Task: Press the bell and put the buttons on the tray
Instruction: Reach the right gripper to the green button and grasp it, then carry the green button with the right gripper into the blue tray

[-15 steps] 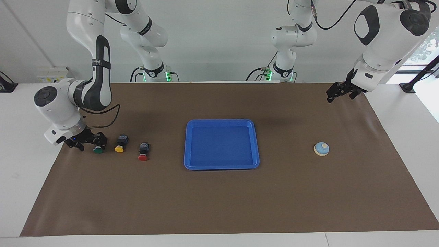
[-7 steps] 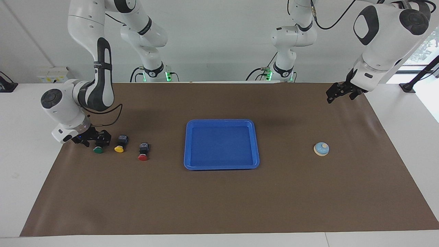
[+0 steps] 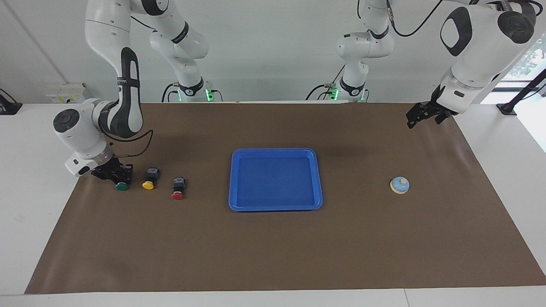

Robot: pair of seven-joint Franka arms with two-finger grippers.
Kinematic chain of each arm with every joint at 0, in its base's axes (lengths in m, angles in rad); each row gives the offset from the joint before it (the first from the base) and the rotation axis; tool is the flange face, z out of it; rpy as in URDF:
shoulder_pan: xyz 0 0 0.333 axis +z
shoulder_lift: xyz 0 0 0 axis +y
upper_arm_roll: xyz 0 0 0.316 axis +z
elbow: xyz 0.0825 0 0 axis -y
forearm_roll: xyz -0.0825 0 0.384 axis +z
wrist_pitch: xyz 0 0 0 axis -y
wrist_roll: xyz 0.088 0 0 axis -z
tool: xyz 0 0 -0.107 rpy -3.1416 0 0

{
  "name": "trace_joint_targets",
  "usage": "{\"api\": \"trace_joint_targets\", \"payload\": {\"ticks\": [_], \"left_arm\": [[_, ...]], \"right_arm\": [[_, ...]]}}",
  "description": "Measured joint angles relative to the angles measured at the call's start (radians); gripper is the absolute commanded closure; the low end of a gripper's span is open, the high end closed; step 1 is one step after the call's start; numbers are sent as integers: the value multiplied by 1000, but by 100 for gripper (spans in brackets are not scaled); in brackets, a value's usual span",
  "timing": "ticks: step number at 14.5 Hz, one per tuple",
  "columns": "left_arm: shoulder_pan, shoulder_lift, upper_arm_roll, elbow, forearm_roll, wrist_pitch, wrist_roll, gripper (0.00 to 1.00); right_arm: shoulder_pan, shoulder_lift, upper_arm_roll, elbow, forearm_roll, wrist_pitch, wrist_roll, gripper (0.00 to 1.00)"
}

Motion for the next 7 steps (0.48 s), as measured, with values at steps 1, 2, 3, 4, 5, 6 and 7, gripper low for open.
{"api": "trace_joint_targets", "payload": {"ticks": [1, 2, 3, 4, 5, 6, 7], "left_arm": [[0, 0, 0, 0, 0, 0, 0, 0], [0, 0, 0, 0, 0, 0, 0, 0], [0, 0, 0, 0, 0, 0, 0, 0], [0, 0, 0, 0, 0, 0, 0, 0], [0, 0, 0, 0, 0, 0, 0, 0], [0, 0, 0, 0, 0, 0, 0, 0], [0, 0, 0, 0, 0, 0, 0, 0]], "right_arm": [[1, 0, 2, 0, 0, 4, 0, 99], [3, -2, 5, 3, 1, 5, 1, 99], [7, -9, 8, 12, 1, -3, 3, 99], [14, -20, 10, 33, 3, -36, 15, 99], [25, -33, 12, 68, 6, -93, 40, 99], [38, -45, 15, 112, 12, -163, 75, 99], [58, -56, 18, 169, 22, -248, 118, 99]]}}
